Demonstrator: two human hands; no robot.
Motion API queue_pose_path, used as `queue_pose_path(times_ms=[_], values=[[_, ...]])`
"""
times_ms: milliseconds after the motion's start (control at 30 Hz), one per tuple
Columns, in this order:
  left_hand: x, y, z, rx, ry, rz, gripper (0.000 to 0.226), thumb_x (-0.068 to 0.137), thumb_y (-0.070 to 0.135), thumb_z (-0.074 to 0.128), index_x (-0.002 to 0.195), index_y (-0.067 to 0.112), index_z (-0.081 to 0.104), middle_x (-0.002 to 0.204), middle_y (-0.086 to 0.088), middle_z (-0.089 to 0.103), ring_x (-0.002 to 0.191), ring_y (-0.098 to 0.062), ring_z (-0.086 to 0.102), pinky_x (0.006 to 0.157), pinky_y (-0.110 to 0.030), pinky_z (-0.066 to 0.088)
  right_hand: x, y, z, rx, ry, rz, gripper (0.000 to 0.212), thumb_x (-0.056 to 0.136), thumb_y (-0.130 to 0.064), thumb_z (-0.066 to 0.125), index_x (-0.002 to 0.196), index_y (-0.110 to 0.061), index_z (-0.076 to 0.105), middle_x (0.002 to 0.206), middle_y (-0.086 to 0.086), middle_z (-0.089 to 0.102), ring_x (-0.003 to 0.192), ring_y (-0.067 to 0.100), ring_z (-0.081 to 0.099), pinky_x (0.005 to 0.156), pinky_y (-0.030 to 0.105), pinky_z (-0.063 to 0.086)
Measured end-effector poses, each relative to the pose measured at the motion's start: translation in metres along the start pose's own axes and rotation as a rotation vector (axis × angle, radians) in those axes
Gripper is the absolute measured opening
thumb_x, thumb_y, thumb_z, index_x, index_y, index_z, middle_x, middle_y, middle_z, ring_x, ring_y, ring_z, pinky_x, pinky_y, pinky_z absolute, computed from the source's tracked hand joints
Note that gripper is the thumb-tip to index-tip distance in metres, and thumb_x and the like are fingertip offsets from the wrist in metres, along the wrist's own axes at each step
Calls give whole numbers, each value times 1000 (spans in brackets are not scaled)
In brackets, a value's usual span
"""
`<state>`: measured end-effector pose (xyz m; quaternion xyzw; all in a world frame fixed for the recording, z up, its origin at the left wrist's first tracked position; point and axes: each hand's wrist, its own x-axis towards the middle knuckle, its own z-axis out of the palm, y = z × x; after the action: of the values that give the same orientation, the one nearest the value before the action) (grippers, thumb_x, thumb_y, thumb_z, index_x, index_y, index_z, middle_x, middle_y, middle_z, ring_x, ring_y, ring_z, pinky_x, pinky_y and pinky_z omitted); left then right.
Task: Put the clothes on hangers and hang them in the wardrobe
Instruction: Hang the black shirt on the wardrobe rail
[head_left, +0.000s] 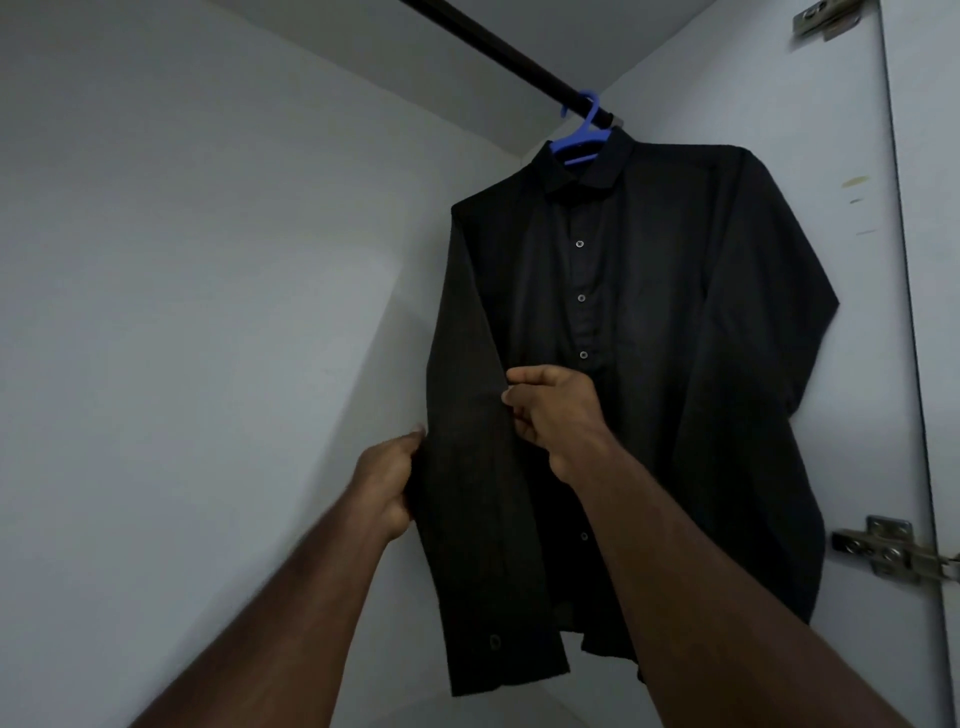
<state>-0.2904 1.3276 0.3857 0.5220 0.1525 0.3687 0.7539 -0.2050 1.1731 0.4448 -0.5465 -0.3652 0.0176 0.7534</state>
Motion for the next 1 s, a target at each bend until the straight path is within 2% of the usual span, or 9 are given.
queue_pose_path(times_ms=[33, 100, 167, 233, 400, 500, 667, 800, 1000], values=[[4, -4, 0, -25, 28, 57, 24, 96, 24, 66, 115, 11, 71, 113, -10, 72, 105, -28, 66, 85, -41, 56, 3, 3, -6, -28, 29, -9, 21, 87, 2, 69, 99, -15, 70, 93, 5, 74, 80, 14, 71, 66, 27, 58], [8, -13, 2, -31, 72, 151, 23, 94, 14, 68, 117, 18, 70, 113, -6, 71, 104, -24, 66, 79, -38, 54, 12, 14, -16, -142, 114, -35, 21, 83, -2, 72, 94, -19, 70, 94, 3, 75, 88, 18, 72, 73, 31, 60], [9, -21, 6, -35, 95, 194, 27, 94, 10, 68, 119, 18, 67, 111, -3, 71, 101, -22, 67, 72, -35, 53, 18, 23, -23, -255, 185, -62, 20, 81, -6, 75, 91, -23, 70, 92, 1, 74, 88, 18, 72, 78, 35, 61], [13, -28, 8, -23, 88, 199, 30, 94, 7, 67, 122, 18, 64, 112, -3, 70, 100, -21, 67, 71, -33, 54, 22, 31, -28, -345, 224, -90, 18, 81, -9, 76, 90, -24, 70, 93, -1, 74, 86, 15, 70, 80, 34, 61], [34, -43, 10, 103, 122, 212, 48, 90, 9, 73, 134, 18, 56, 125, -9, 63, 106, -24, 64, 86, -39, 58, 33, 49, -32, -540, 281, -172, 17, 84, -9, 73, 98, -18, 72, 96, 0, 74, 90, 14, 68, 82, 24, 53], [45, -50, 12, 176, 149, 251, 50, 90, 8, 73, 134, 17, 52, 117, -10, 62, 99, -22, 63, 86, -41, 57, 42, 64, -35, -594, 277, -160, 17, 84, -9, 71, 99, -17, 71, 97, 1, 74, 91, 16, 67, 76, 18, 45], [65, -63, 16, 296, 105, 235, 64, 90, 13, 74, 145, 18, 41, 127, -10, 59, 112, -27, 60, 103, -51, 50, 57, 83, -44, -651, 269, -168, 18, 86, -9, 69, 103, -16, 70, 101, 3, 73, 94, 17, 67, 76, 18, 44], [84, -69, 18, 322, 77, 209, 73, 89, 17, 76, 150, 18, 34, 136, -15, 58, 119, -30, 60, 106, -52, 47, 72, 92, -45, -662, 265, -198, 19, 84, -7, 69, 101, -16, 70, 99, 4, 74, 96, 20, 69, 84, 25, 53], [108, -73, 16, 334, 75, 180, 77, 90, 19, 75, 153, 18, 29, 135, -16, 59, 120, -31, 60, 108, -54, 45, 94, 104, -33, -664, 230, -214, 20, 82, -7, 69, 99, -17, 70, 99, 4, 74, 95, 21, 69, 86, 30, 55]])
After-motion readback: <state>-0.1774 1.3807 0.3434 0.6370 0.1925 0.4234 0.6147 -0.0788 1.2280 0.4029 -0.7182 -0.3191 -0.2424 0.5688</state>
